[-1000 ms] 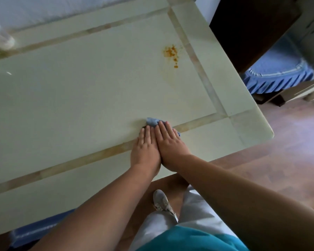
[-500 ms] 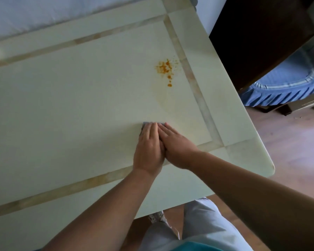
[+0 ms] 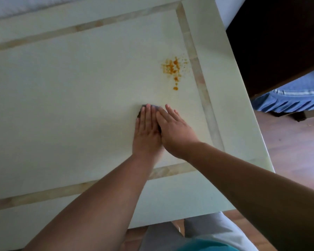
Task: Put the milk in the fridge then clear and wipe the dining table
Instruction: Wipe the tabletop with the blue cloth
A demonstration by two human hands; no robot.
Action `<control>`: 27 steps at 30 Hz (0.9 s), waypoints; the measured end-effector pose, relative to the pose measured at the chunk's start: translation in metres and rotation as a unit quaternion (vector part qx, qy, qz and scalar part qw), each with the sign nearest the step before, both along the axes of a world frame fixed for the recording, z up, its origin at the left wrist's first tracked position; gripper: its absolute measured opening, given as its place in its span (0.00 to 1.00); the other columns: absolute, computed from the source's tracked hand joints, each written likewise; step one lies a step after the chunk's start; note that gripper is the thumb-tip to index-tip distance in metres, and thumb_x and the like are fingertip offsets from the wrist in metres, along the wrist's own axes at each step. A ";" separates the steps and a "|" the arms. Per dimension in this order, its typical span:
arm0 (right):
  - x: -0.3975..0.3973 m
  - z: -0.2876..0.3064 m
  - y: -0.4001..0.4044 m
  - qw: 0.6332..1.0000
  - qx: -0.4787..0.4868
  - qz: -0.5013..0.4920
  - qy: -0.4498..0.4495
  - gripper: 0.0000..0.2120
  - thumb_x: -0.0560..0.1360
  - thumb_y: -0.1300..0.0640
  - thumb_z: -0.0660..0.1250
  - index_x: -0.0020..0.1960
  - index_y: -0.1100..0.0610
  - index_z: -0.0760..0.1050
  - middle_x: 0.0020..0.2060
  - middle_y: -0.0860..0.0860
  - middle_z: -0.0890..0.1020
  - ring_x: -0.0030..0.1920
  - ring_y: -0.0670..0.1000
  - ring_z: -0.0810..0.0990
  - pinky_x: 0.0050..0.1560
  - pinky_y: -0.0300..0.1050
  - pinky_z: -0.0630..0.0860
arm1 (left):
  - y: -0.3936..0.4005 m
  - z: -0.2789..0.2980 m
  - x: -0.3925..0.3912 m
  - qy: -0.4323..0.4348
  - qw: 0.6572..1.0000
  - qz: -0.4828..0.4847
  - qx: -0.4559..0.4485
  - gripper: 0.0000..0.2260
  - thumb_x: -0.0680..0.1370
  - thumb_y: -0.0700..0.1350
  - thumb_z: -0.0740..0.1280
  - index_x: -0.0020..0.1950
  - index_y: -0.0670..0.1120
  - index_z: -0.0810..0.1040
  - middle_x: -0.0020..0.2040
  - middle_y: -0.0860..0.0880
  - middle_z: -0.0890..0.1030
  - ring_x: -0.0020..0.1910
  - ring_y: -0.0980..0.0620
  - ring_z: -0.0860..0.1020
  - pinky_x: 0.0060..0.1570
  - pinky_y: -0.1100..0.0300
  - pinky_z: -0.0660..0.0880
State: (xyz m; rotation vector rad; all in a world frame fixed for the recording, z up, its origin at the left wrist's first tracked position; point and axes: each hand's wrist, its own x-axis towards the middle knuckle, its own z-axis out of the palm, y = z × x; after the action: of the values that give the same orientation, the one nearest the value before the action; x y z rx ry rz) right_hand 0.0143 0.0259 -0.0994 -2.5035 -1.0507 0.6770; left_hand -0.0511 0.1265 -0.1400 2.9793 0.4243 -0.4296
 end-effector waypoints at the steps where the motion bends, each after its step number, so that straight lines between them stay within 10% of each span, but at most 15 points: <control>1: 0.002 0.005 0.005 0.999 0.036 -0.010 0.026 0.32 0.78 0.58 0.51 0.81 0.57 0.47 0.80 0.50 0.48 0.79 0.49 0.41 0.78 0.45 0.41 | 0.001 0.001 0.005 0.008 1.000 0.004 0.002 0.32 0.78 0.54 0.38 0.79 0.38 0.38 0.79 0.39 0.39 0.79 0.42 0.39 0.77 0.47 0.42; 8: -0.007 -0.016 0.010 0.998 0.055 -0.003 0.009 0.36 0.79 0.37 0.42 0.80 0.57 0.39 0.80 0.50 0.41 0.79 0.49 0.37 0.79 0.51 0.44 | 0.004 0.008 0.025 0.067 0.995 -0.006 0.075 0.33 0.79 0.54 0.42 0.76 0.40 0.28 0.76 0.38 0.29 0.76 0.41 0.31 0.77 0.45 0.40; 27: 0.149 -0.027 0.051 0.989 0.040 0.133 -0.057 0.40 0.76 0.34 0.40 0.81 0.56 0.45 0.80 0.51 0.47 0.80 0.51 0.43 0.79 0.51 0.41 | 0.030 -0.011 0.152 -0.001 0.990 0.130 0.061 0.35 0.77 0.59 0.38 0.80 0.44 0.38 0.79 0.38 0.37 0.78 0.40 0.37 0.76 0.48 0.36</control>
State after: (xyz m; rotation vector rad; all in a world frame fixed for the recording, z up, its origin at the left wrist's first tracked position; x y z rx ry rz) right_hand 0.1637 0.0771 -0.1261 -2.3799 -1.4416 0.5547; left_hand 0.1007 0.1566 -0.1506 2.9788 0.8562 -0.3861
